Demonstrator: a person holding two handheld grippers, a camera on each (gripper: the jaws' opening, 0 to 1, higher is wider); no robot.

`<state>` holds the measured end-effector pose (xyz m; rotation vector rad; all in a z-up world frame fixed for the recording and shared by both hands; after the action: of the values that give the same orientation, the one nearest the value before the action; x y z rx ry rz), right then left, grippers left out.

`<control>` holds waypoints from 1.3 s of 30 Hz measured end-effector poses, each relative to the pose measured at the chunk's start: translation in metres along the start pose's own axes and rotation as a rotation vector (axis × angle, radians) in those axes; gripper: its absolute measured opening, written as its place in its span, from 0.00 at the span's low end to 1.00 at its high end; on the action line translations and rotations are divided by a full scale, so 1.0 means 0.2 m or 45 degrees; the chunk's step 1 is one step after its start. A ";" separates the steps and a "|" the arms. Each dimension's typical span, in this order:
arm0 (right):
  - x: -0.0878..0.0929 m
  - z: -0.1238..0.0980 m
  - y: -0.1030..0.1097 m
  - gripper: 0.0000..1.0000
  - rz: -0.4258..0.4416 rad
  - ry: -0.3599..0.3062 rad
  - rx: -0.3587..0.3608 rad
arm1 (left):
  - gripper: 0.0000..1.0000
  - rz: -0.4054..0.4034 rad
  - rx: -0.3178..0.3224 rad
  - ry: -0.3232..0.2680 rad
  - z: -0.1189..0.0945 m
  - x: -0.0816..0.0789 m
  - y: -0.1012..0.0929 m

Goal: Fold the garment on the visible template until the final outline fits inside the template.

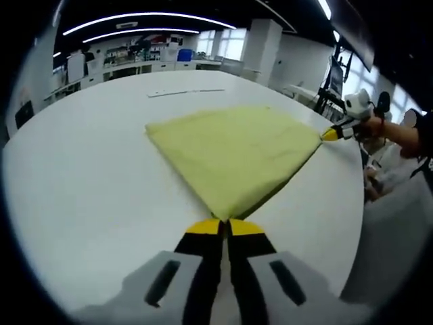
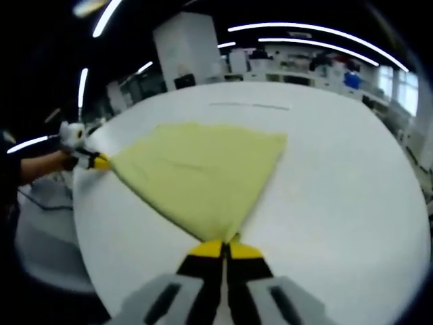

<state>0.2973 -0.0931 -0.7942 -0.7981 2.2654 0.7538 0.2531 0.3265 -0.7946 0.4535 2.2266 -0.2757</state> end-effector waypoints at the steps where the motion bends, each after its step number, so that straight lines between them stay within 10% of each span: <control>1: 0.00 0.00 0.00 0.00 -0.003 0.003 -0.001 | 0.00 0.003 0.002 0.001 0.00 0.00 0.00; 39: 0.06 -0.05 0.07 0.00 -0.043 0.044 0.035 | 0.13 0.069 -0.035 0.018 -0.09 0.06 -0.04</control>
<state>0.2767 -0.0950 -0.7926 -0.8400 2.2822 0.6968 0.2303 0.3279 -0.7930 0.5017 2.2256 -0.2133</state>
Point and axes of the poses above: the point that each gripper's makers call its tool centre point, and the gripper's own axes: z roughly forward along the fingers, y roughly to its left, x roughly out of its underside, the point moved 7 cm from there along -z, roughly backward along the fingers, and after that the axes turned 12 degrees about -x, right-handed, at the moved point
